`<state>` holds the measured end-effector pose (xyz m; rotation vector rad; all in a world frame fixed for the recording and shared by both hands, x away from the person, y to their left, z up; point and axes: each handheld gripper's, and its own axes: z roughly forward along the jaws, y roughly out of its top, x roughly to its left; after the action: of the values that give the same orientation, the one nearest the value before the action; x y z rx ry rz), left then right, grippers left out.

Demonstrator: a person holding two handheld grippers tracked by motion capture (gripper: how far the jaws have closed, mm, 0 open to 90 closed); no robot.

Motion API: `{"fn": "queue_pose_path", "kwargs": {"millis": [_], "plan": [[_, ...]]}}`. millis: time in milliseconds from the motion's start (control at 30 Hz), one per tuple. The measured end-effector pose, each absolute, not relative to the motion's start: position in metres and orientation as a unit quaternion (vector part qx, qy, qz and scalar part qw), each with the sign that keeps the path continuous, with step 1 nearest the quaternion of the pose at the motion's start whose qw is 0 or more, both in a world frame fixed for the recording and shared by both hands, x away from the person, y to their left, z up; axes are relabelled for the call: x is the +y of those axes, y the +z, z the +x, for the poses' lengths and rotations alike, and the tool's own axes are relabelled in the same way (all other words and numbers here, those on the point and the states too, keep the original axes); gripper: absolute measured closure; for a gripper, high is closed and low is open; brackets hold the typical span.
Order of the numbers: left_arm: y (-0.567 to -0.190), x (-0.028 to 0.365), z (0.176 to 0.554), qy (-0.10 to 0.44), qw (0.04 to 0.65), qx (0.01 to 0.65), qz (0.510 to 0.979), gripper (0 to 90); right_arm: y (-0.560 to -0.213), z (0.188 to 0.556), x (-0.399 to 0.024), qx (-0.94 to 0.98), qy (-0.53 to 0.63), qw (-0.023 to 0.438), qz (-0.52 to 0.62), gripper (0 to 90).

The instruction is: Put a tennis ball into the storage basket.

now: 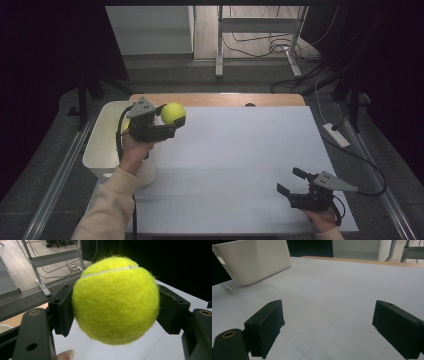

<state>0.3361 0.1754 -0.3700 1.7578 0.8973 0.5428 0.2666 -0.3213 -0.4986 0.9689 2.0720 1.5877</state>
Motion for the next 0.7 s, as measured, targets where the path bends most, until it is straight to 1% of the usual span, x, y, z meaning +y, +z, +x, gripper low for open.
{"fn": "queue_pose_path", "kwargs": {"millis": [700], "plan": [[-0.372, 0.210, 0.330, 0.251, 0.500, 0.410, 0.721, 26.5, -0.499, 0.267, -0.321, 0.734, 0.560, 0.177, 0.342, 10.0]]}}
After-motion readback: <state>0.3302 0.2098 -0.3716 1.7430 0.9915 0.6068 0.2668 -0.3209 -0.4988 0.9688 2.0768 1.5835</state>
